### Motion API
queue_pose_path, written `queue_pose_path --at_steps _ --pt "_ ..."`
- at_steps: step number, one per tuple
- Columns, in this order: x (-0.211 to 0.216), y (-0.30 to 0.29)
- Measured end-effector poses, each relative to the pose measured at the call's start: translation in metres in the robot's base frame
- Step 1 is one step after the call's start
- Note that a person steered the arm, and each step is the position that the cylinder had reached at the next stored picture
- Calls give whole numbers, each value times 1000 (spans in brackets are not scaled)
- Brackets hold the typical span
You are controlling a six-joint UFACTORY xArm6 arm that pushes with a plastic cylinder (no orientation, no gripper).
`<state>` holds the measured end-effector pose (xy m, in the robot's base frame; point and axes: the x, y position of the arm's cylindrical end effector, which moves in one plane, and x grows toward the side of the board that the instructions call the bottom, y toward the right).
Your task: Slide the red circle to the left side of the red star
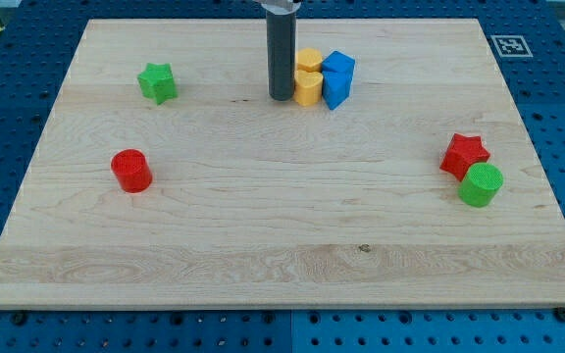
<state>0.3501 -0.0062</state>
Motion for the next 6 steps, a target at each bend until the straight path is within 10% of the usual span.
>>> queue_pose_path --at_steps 6 --pt "116 -258"
